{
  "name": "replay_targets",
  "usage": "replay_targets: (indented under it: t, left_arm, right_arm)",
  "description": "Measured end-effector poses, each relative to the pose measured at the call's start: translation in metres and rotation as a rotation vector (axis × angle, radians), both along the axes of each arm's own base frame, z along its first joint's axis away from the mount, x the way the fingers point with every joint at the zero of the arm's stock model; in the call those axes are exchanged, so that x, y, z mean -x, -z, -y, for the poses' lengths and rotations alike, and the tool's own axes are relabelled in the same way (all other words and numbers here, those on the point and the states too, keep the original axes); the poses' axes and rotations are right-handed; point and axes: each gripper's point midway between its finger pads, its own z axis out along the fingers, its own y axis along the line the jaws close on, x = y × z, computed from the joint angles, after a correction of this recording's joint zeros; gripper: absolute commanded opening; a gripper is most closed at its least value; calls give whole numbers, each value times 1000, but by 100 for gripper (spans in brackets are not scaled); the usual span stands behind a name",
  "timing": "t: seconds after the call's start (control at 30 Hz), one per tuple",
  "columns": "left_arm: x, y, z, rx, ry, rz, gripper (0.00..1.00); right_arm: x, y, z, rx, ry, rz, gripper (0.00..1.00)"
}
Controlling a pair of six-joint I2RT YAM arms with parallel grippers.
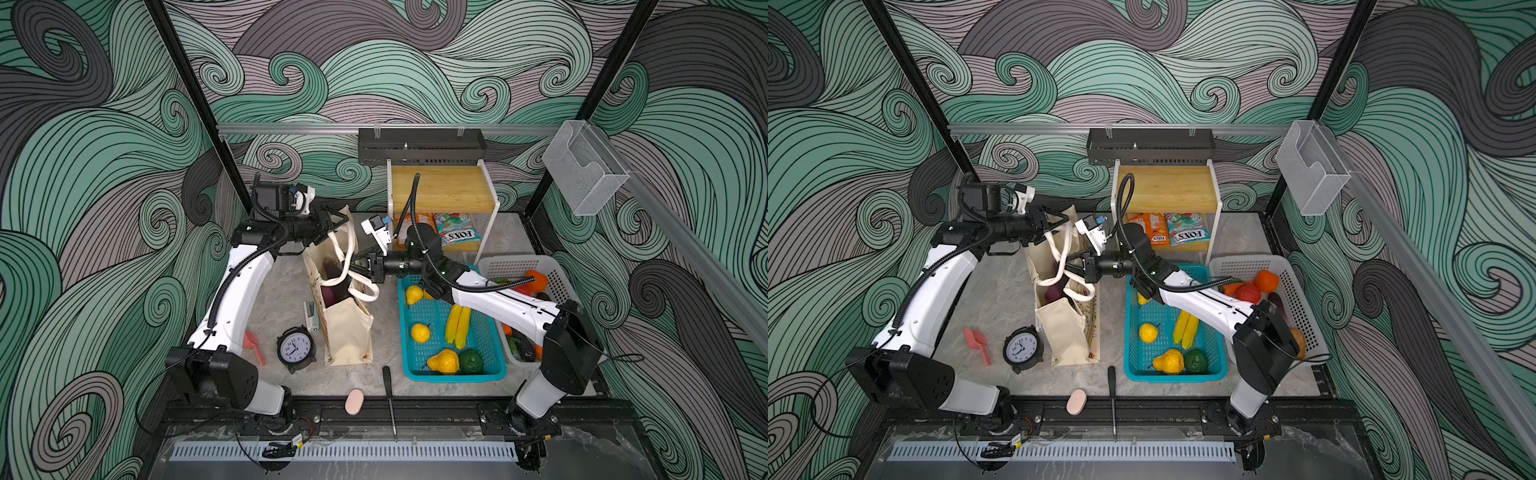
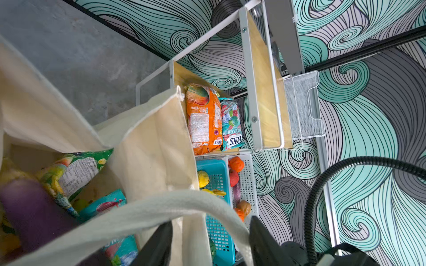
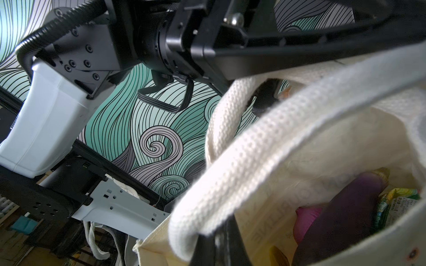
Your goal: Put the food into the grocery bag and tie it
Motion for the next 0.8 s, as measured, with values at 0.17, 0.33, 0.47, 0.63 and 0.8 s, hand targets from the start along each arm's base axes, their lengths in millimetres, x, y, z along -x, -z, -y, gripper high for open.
replay_targets:
  t: [0.17, 0.33, 0.47, 0.63, 0.8]
  left_arm:
    - [-3, 2, 6, 28, 35, -5, 32]
    - [-1, 3, 7, 12, 54, 6, 36]
    - [2, 11, 2, -50, 59, 11, 26]
    - [5, 13, -3, -107, 63, 21, 0]
    - [5, 5, -3, -115, 60, 40, 0]
  right_arm:
    - [0, 1, 0, 5, -2, 4, 0]
    - [0, 2, 0, 10, -3, 14, 0]
    - [1, 3, 0, 13, -3, 12, 0]
    - [2, 5, -1, 18, -5, 9, 0]
    - [1, 5, -1, 19, 1, 9, 14]
